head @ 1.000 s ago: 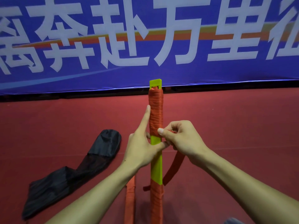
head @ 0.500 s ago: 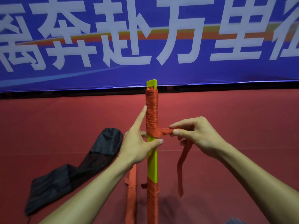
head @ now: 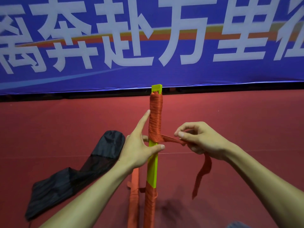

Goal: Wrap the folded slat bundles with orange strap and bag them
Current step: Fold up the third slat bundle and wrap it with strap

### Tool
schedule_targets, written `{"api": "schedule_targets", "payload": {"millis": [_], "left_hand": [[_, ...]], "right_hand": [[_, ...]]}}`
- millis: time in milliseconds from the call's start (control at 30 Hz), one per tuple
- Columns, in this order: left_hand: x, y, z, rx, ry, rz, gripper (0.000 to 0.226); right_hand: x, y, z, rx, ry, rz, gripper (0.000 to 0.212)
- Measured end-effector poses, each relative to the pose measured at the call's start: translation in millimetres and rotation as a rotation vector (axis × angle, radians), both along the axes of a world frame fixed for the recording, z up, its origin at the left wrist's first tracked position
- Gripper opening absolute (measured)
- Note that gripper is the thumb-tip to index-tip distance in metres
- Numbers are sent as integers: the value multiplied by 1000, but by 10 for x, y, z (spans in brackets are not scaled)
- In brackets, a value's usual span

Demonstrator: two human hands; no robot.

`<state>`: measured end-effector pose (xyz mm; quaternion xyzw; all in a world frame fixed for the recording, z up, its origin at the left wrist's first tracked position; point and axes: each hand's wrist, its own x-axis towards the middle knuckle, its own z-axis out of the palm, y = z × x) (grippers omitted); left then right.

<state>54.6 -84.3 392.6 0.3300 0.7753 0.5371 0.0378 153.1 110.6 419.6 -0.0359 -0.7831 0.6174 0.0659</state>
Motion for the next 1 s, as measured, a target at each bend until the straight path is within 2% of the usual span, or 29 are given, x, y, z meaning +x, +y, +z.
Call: {"api": "schedule_targets", "payload": {"millis": [133, 233, 433, 567, 667, 733, 833, 1000], "left_hand": [[12, 5, 7, 5, -1, -3, 114], [12, 5, 2, 10, -10, -2, 114], [-2, 12, -11, 12, -21, 4, 114], [-2, 18, -14, -13, -7, 7, 116], [3, 28, -26, -42, 29, 8, 116], [9, 35, -25, -68, 69, 35, 117], [11, 40, -4, -123, 117, 117, 117], [11, 51, 40, -196, 116, 199, 116]], "right_hand": [[18, 27, -13, 2, -15, 63, 11], [21, 45, -19, 80, 33, 58, 8], [10, 61, -57, 61, 24, 55, 25], [-33, 28, -76, 28, -53, -27, 40], [-39, -1, -34, 12, -58, -56, 25], [-33, -16, -7, 144, 9, -36, 14], [-51, -81, 15, 440, 141, -24, 24], [-90, -152, 49, 332, 142, -85, 33]]}}
